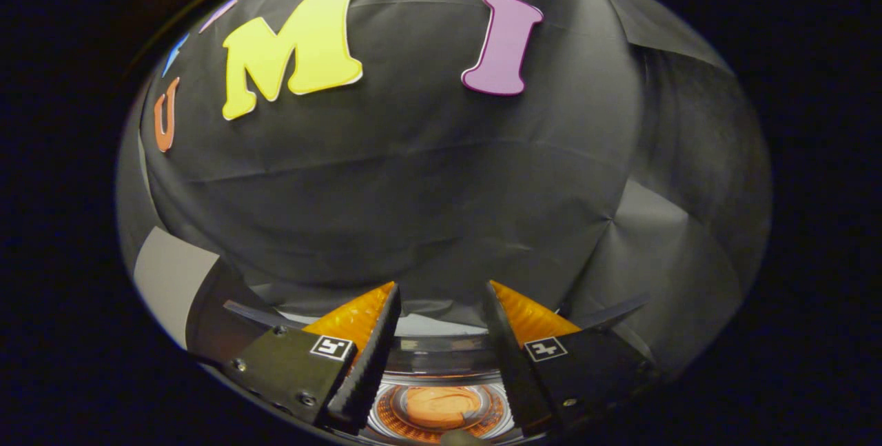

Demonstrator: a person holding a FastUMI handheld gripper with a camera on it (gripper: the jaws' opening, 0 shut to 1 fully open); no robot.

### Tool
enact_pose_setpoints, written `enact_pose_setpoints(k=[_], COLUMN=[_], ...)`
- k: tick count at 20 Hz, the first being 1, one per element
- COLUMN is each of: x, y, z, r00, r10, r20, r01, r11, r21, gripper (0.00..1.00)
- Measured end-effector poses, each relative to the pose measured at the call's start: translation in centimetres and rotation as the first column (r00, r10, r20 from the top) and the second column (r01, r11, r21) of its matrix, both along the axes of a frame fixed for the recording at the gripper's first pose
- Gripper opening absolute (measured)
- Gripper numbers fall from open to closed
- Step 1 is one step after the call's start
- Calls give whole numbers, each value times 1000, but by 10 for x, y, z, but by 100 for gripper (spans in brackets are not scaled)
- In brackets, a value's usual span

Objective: Put the clothes into the washing machine and then close the washing machine lid.

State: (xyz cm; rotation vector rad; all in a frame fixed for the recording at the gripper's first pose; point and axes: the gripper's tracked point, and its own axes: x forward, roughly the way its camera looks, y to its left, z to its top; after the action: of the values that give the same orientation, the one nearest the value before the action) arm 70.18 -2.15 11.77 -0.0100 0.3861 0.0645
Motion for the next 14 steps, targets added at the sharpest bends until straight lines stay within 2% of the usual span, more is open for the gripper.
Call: enact_pose_setpoints(k=[7,14], x=[-19,-18], y=[-1,0], z=[-4,-6], r00=[997,992], r10=[-5,-1], r20=[81,129], r01=[5,0], r11=[1000,1000], r21=[1,1], gripper=[77,77])
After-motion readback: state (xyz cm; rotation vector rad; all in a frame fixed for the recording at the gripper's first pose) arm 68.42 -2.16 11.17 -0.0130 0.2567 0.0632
